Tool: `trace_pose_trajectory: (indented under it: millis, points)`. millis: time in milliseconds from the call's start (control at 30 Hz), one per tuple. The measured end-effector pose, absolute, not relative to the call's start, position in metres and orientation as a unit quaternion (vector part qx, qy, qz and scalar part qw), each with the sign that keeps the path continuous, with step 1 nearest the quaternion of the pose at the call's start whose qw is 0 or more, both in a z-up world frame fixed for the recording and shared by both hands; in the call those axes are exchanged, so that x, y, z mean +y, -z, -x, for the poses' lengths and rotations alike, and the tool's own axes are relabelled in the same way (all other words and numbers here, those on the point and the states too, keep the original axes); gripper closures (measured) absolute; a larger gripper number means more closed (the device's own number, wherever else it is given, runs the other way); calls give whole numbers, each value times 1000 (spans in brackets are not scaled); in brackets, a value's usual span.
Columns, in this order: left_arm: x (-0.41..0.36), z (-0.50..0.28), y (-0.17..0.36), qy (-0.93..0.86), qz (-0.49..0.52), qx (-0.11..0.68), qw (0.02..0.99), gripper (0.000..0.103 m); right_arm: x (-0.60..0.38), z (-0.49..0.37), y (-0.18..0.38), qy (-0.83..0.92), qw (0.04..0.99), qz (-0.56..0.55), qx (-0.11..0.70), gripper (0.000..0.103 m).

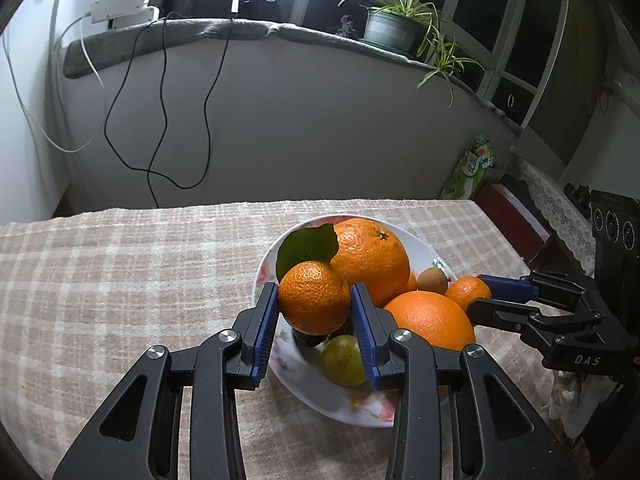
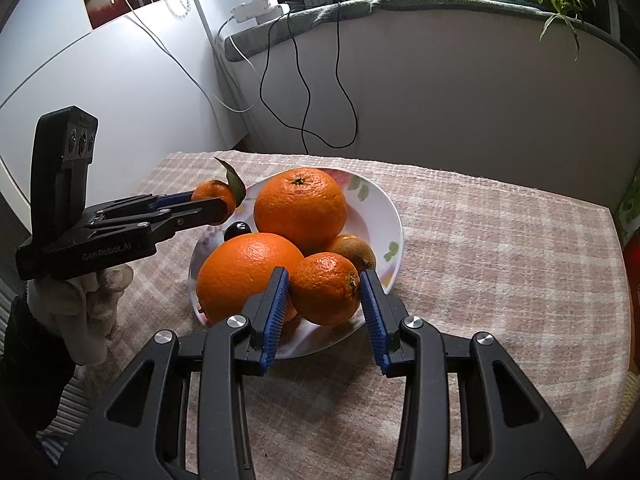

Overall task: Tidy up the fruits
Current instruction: 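Open both grippers to release the two tangerines on the plate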

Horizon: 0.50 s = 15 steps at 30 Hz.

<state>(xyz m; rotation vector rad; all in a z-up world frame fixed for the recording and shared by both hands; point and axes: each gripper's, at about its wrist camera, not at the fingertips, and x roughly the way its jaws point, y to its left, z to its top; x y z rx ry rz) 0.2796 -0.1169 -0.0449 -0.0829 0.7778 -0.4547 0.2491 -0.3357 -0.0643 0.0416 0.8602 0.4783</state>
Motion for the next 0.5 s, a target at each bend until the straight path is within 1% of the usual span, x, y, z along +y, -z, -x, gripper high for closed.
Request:
trace_pose_trajectory:
  millis: [333,367,400,433,500]
  points:
    - [-118,-281,45,218,37,378,899,67,-334,-249,65,-229,881,-19,415,64]
    - [-118,-281,45,218,38,377,899,65,-334,-249,65,-229,881,-18,414,64]
    - [-118,-281,44,218,38,375,900,59,-334,-249,65,-228,881,-18,414,64]
    - [-117,-281,43,217,39,373,901,57,-334,-249,66,-228,881,-17,414,64]
    - [-117,-280,42,217,38,372,902,56,-333,-249,66,-227,881,-16,415,64]
